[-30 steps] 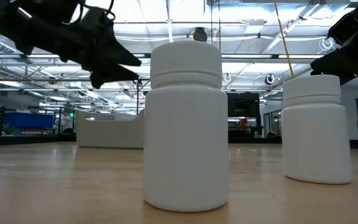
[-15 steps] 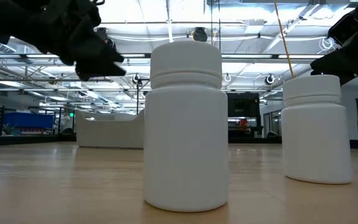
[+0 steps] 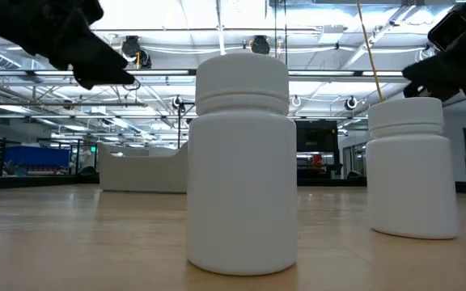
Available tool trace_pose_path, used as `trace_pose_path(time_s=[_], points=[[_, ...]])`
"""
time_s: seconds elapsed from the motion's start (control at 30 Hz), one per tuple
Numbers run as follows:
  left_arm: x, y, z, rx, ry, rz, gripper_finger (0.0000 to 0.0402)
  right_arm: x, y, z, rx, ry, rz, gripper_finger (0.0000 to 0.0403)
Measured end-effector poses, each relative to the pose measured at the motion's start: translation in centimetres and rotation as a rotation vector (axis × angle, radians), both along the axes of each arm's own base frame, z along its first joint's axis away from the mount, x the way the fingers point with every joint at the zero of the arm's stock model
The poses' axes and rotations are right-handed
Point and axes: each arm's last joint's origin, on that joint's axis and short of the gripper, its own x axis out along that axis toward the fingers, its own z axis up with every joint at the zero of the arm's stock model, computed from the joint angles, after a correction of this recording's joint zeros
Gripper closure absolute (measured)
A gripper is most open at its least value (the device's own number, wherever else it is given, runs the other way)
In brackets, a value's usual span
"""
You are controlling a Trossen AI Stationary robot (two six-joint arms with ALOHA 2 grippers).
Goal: Pick and place pill bottles into a basket
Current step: Put the white medicine bottle into the gray basket
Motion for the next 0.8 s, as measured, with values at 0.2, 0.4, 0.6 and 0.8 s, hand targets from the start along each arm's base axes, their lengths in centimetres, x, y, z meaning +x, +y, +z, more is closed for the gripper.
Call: trace_pose_path(time_s=[0.2, 0.4, 0.6, 0.8], points=[[-2.6, 0.9, -2.5, -0.033, -0.088, 0.034, 0.0158, 0.0, 0.0, 1.7, 0.099, -0.162, 0.0, 0.0398], [-4.0, 1.2, -4.2, -0.056, -0.201, -0.004, 0.0158, -0.1, 0.5, 2.4, 0.199, -0.206, 0.165, 0.0402], [-4.4, 1.2, -4.2, -0.045, -0.232, -0.016, 0.0158, 0.7, 1.5, 1.8, 0.176, -0.138, 0.16, 0.0361], [-4.6, 1.2, -4.0, -0.056, -0.251, -0.015, 0.0158, 2.9, 3.8, 1.7, 0.03, -0.041, 0.179, 0.0247]])
